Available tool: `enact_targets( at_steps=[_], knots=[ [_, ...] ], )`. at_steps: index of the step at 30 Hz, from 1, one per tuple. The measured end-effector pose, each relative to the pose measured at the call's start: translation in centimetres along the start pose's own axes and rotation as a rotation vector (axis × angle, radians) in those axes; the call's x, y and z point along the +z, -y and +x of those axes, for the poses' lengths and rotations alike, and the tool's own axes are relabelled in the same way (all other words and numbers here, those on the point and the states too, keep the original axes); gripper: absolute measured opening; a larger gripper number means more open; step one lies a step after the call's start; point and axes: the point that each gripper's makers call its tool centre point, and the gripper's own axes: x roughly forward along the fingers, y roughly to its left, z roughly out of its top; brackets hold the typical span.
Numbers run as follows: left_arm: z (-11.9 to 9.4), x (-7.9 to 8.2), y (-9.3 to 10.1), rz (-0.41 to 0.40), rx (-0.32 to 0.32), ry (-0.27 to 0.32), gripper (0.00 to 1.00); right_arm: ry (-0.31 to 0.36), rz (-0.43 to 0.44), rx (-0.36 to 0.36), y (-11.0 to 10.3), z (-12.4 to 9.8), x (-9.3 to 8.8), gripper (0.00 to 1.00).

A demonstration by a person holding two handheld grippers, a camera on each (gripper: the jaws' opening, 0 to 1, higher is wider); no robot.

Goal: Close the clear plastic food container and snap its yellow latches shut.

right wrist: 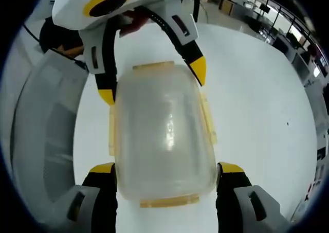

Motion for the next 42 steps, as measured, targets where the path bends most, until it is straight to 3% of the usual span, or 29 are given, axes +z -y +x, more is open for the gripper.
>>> enact_targets(
  at_steps=[23, 42],
  knots=[
    [0.4, -0.1, -2.9, -0.009, 0.004, 0.0, 0.83, 0.006, -0.01, 0.002, 3.0, 0.1, 0.5, 0.8],
    [0.2, 0.0, -2.5, -0.007, 0.011, 0.001, 0.83, 0.009, -0.016, -0.007, 2.7, 0.0, 0.4, 0.81]
  ],
)
